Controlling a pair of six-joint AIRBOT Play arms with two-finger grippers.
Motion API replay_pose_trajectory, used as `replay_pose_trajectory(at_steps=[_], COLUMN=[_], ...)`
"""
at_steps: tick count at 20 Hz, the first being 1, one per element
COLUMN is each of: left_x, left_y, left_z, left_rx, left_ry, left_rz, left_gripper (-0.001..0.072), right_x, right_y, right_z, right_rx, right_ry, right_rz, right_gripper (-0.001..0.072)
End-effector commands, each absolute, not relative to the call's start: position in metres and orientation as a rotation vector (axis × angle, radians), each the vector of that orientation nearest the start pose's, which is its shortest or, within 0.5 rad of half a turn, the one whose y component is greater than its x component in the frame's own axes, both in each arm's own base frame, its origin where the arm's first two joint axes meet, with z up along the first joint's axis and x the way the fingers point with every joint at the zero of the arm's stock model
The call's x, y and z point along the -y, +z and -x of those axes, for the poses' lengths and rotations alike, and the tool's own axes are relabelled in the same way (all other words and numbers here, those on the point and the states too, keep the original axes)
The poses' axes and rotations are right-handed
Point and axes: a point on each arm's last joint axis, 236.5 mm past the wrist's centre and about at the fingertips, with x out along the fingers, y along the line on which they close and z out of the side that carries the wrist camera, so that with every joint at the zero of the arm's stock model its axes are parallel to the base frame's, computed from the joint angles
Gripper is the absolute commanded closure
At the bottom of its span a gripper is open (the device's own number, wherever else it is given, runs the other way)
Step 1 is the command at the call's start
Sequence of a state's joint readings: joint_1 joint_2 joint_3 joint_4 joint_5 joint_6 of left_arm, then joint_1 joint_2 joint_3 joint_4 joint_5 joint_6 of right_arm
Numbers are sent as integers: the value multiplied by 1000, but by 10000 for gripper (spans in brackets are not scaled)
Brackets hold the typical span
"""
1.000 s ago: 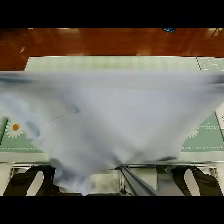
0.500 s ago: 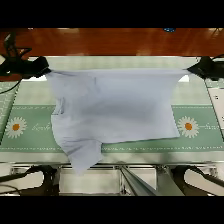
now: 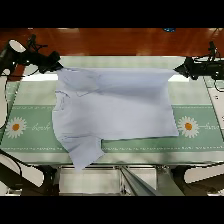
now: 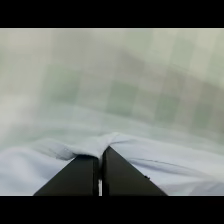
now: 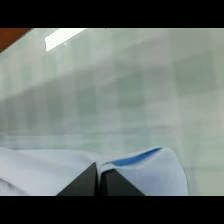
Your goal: Fold the shirts.
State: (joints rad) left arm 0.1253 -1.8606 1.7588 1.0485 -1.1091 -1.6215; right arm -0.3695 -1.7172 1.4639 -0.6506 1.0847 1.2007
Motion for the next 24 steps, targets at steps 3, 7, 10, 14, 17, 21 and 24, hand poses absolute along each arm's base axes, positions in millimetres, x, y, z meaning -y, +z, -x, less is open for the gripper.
replay_pose_trajectory(at_steps=[3,7,10,14,17,21,24], left_x=[43,33,36,51,51,51,50], left_y=[5,4,-24,-58,-68,-68,-68], left_z=[-495,-445,-411,-368,-359,-360,-357], left_rx=[-1334,-1394,-1399,-1480,-1501,-1499,-1515], left_ry=[-255,-210,-172,-185,-175,-186,-171], left_rz=[425,362,399,468,476,464,485], left_gripper=[687,687,687,687,687,687,487], right_x=[16,28,21,25,38,40,35], right_y=[11,-7,-23,-36,-48,-52,-53], right_z=[-476,-443,-436,-432,-422,-420,-429], right_rx=[-1134,-1275,-1310,-1337,-1396,-1408,-1390], right_ry=[389,343,336,296,225,226,189], right_rz=[-762,-700,-702,-693,-660,-606,-627], right_gripper=[688,689,688,688,688,688,411])
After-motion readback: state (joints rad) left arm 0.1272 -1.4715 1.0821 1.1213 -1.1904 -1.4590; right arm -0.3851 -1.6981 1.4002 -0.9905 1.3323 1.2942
